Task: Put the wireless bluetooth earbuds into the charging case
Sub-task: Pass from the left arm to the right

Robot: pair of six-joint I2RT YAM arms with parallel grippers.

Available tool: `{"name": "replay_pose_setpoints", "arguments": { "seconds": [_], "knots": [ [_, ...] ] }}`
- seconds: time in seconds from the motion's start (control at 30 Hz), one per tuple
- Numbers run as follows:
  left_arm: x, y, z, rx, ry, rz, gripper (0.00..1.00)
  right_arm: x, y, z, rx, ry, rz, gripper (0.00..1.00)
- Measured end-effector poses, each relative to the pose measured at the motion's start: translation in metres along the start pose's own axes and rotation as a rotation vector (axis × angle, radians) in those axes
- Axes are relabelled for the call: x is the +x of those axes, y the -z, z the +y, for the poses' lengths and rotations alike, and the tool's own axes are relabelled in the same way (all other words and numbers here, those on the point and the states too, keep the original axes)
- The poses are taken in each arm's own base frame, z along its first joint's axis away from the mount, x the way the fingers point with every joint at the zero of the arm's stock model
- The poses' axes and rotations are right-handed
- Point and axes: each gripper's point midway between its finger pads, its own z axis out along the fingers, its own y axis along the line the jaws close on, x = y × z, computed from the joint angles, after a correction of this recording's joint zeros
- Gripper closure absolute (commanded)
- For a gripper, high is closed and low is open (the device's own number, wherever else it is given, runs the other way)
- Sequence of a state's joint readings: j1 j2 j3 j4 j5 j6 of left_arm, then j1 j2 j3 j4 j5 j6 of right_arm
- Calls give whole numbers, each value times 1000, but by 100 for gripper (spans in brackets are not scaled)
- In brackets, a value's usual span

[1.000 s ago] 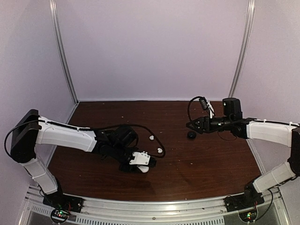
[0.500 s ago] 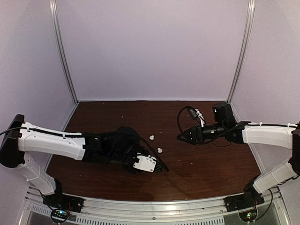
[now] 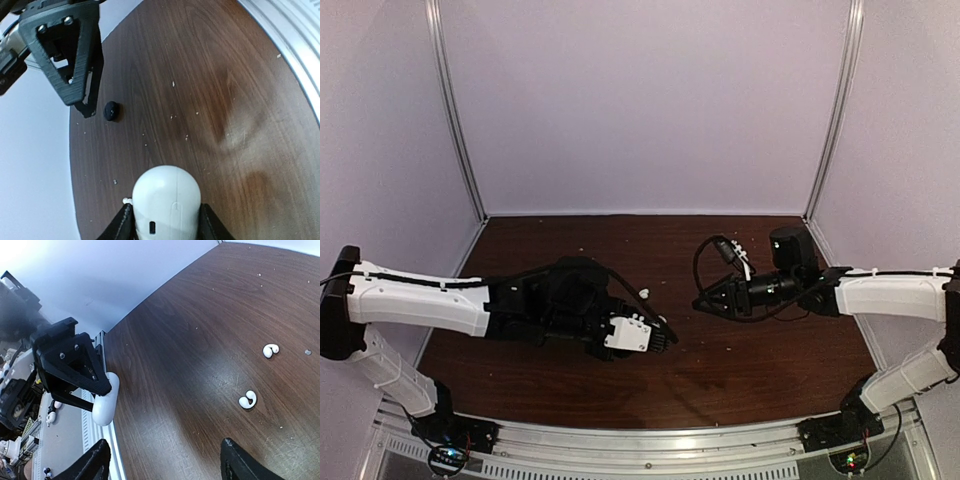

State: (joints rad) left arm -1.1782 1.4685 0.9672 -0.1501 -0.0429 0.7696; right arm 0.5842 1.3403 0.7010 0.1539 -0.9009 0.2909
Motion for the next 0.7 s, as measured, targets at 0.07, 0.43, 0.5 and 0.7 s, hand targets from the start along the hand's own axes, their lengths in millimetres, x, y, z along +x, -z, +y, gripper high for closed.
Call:
{"name": "replay_pose_setpoints", "arguments": {
  "seconds": [0.07,0.43,0.5,0.7],
  "knots": [
    [-6,2,1,35,69,-57,74,-3,4,4,9,51,-17,24],
    [-25,54,29,329,474,-411,75,-42,62,77,51,509,-298,27],
    [-28,65,32,386,530,-464,75,-42,63,92,44,587,-315,28],
    [-53,94,20,585,603,-599,75,-25,39,134,5,783,-241,29]
  ]
}}
